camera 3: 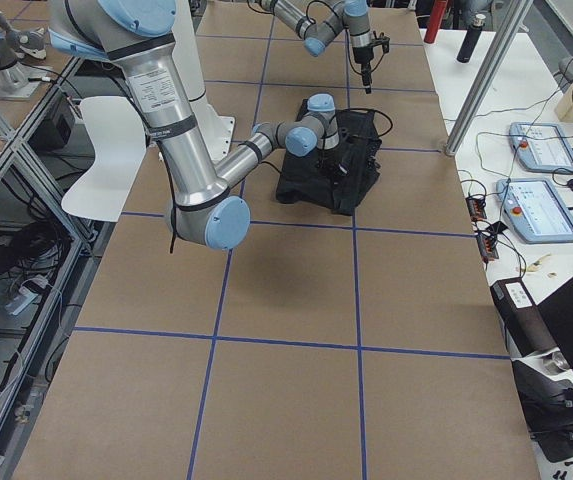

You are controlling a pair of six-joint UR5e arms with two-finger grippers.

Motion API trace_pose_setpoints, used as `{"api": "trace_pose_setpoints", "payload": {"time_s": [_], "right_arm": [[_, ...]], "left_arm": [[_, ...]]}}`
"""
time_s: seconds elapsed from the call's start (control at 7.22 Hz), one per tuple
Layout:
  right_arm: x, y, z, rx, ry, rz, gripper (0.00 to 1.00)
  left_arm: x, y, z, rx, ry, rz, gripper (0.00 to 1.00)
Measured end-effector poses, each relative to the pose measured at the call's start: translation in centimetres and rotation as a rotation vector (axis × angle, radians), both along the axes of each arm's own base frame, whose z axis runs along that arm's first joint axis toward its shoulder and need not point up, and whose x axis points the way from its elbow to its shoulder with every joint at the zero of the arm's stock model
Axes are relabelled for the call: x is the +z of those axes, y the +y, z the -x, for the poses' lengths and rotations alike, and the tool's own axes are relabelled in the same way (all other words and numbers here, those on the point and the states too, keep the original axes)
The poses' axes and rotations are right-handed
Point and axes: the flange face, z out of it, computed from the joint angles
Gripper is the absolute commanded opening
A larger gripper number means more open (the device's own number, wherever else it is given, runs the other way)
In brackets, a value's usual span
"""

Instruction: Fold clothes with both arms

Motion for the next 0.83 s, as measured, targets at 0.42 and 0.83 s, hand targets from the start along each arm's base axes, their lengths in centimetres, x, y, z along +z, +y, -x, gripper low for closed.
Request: {"api": "trace_pose_setpoints", "payload": {"time_s": [0.42,0.83], "right_arm": [[1.1,-2.7,-1.6,0.054,0.021,0.028,0.00],[1.9,-7.0,-0.4,0.091,0.059,0.060,0.30]], "left_arm": [[-0.2,0.1,0.2,-0.002,0.004,-0.002,1.00],[-0.3,0.1,0.1,-0.002,0.006,-0.003,1.00]]}}
